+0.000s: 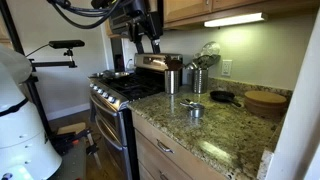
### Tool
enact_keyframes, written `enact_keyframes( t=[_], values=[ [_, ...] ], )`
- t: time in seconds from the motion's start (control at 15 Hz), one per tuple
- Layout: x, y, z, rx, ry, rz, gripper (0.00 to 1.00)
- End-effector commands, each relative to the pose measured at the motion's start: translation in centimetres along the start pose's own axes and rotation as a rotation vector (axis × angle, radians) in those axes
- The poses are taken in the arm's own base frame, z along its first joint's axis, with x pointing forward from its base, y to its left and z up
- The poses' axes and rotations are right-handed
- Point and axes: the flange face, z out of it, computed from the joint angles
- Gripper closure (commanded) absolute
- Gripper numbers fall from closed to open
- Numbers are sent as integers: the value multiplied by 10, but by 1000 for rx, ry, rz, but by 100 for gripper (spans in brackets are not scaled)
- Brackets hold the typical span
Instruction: Take the measuring cups and place them apart on the counter
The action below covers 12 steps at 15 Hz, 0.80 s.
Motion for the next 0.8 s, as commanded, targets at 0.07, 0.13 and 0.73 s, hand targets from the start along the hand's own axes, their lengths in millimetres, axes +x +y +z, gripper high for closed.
enact_keyframes(
  t=[0.07, 0.13, 0.73],
  values=[
    [0, 0, 0, 0, 0, 0, 0],
    [0, 0, 0, 0, 0, 0, 0],
    [15, -6, 19, 35, -11, -4, 0]
  ],
)
